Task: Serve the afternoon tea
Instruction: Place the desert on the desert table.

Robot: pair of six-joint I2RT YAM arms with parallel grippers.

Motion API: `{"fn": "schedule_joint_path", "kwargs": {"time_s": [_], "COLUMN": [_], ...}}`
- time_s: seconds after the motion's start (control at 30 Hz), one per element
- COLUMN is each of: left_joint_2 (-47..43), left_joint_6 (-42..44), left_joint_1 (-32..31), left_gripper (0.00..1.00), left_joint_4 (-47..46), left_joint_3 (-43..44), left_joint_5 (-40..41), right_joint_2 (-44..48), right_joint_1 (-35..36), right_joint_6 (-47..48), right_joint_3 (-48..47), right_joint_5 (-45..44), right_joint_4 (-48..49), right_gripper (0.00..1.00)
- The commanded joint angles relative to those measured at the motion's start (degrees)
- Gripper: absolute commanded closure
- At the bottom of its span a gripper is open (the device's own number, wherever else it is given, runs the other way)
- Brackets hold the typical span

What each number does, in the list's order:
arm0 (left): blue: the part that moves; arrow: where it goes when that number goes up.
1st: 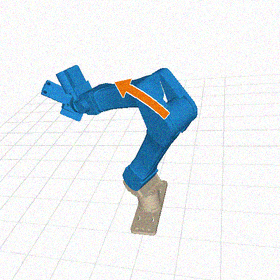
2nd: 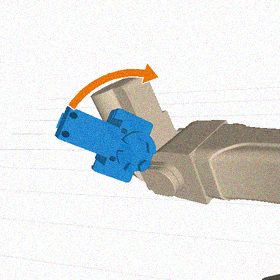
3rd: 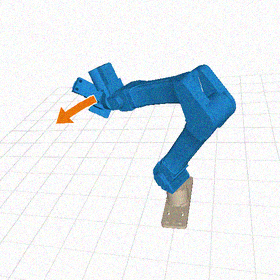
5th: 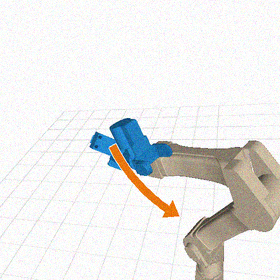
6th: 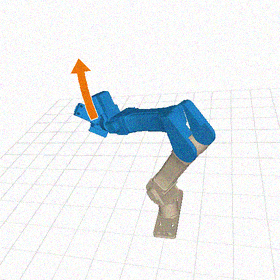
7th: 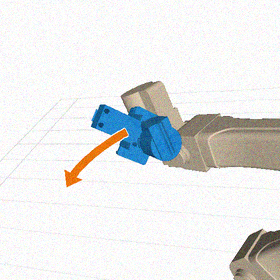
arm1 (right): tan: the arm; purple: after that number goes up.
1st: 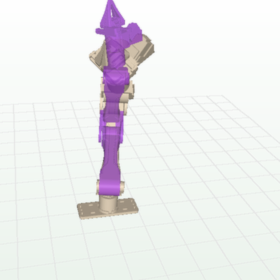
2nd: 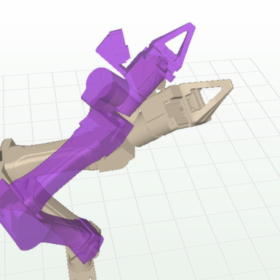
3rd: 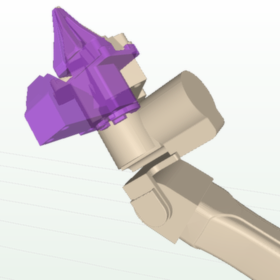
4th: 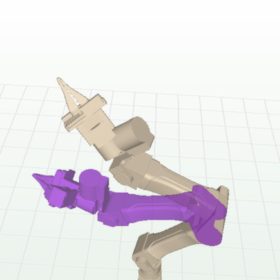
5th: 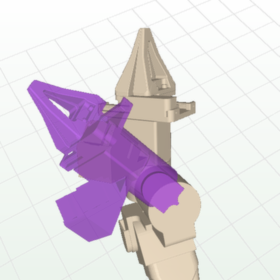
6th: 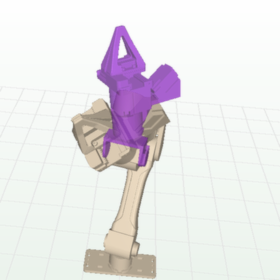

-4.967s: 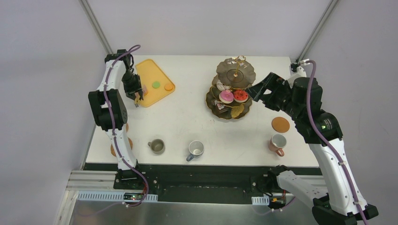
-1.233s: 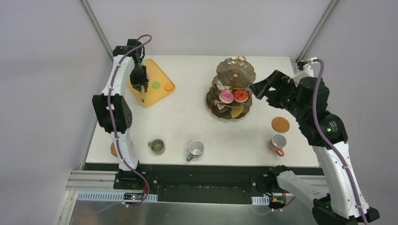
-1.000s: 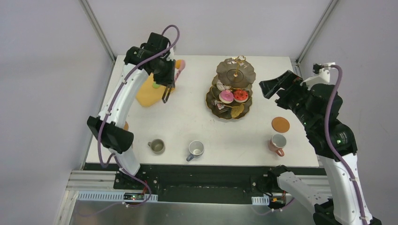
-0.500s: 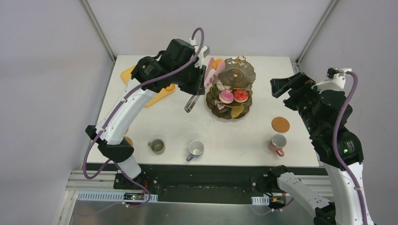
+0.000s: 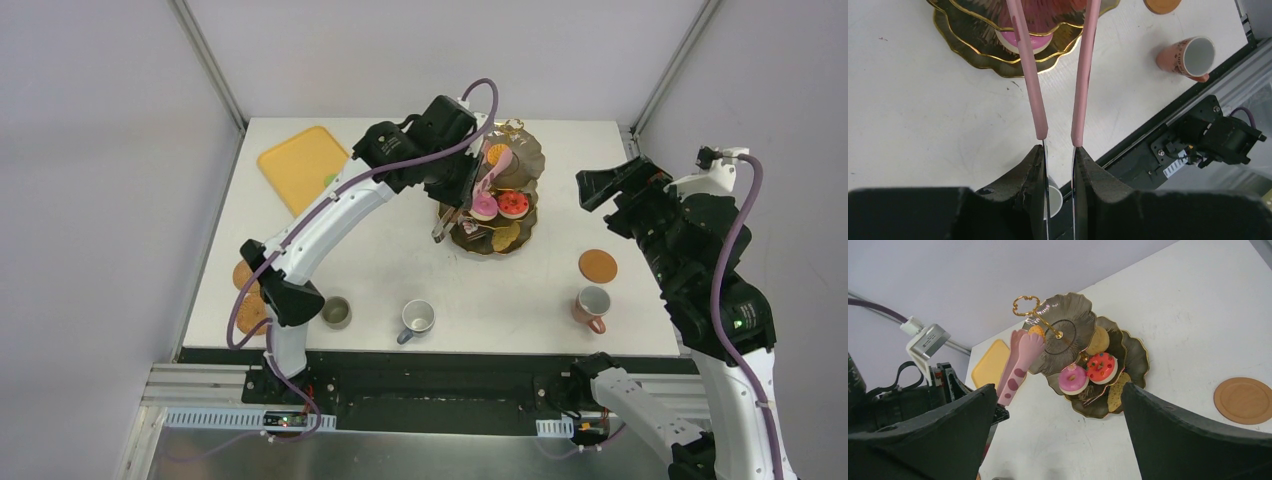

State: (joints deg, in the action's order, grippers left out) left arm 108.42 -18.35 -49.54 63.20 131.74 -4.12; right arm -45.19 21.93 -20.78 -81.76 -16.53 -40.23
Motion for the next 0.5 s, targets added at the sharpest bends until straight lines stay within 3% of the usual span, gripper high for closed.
{"fn": "schedule_joint_path", "kwargs": {"time_s": [0.0, 0.47], "left_joint_2": [2.0, 3.7], "left_joint_6": [-1.4, -1.5], "left_joint_1": [0.1, 1.5], "left_gripper": [0.9, 0.72], "left_joint_4": [0.4, 1.0], "left_joint_3": [4.7, 5.6], "left_joint_5": [2.1, 0.4], "right_joint_2": [0.5, 0.2], "right_joint_1": [-0.1, -0.1], "right_joint_6": [-0.5, -0.2], "right_joint_3": [-1.8, -1.7], "right_joint_5": [-0.3, -0.1], "right_joint_4": [0.0, -0.4], "right_gripper": [0.01, 0.01]}}
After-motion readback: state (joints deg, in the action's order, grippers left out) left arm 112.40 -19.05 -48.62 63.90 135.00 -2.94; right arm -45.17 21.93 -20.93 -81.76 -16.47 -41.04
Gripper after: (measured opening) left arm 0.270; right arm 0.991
